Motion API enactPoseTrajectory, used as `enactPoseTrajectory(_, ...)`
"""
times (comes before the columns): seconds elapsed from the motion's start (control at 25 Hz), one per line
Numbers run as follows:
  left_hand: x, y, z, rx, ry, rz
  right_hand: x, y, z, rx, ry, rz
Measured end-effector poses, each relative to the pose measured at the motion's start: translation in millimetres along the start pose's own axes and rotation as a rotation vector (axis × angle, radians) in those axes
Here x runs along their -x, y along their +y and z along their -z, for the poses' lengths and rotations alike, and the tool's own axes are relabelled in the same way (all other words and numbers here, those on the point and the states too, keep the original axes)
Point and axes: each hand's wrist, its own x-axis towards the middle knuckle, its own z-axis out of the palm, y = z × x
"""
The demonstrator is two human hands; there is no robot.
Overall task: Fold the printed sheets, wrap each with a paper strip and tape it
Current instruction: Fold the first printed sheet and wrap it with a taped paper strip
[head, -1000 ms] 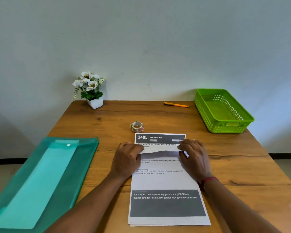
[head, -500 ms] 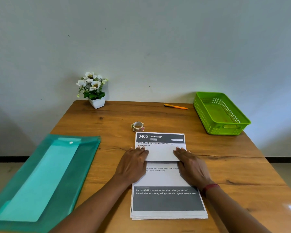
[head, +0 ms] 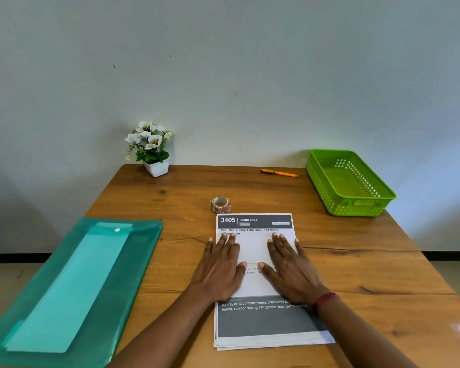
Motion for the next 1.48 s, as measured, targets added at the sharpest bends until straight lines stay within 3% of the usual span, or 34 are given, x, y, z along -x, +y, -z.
enactPoseTrajectory(0.32,-4,9,-8,-0.019,-0.023,0.007,-9,-31,-8,-0.079,-0.004,0.076)
enactPoseTrajectory(0.68,-8,7,-10,0.024,-0.059,0.201,5,8,-2,-0.087,-0.026,-0.073)
enactPoseTrajectory(1.48,-15,-10,4,0.147,0.146,0.047,-16,31,21,-0.137,0.018,-0.021)
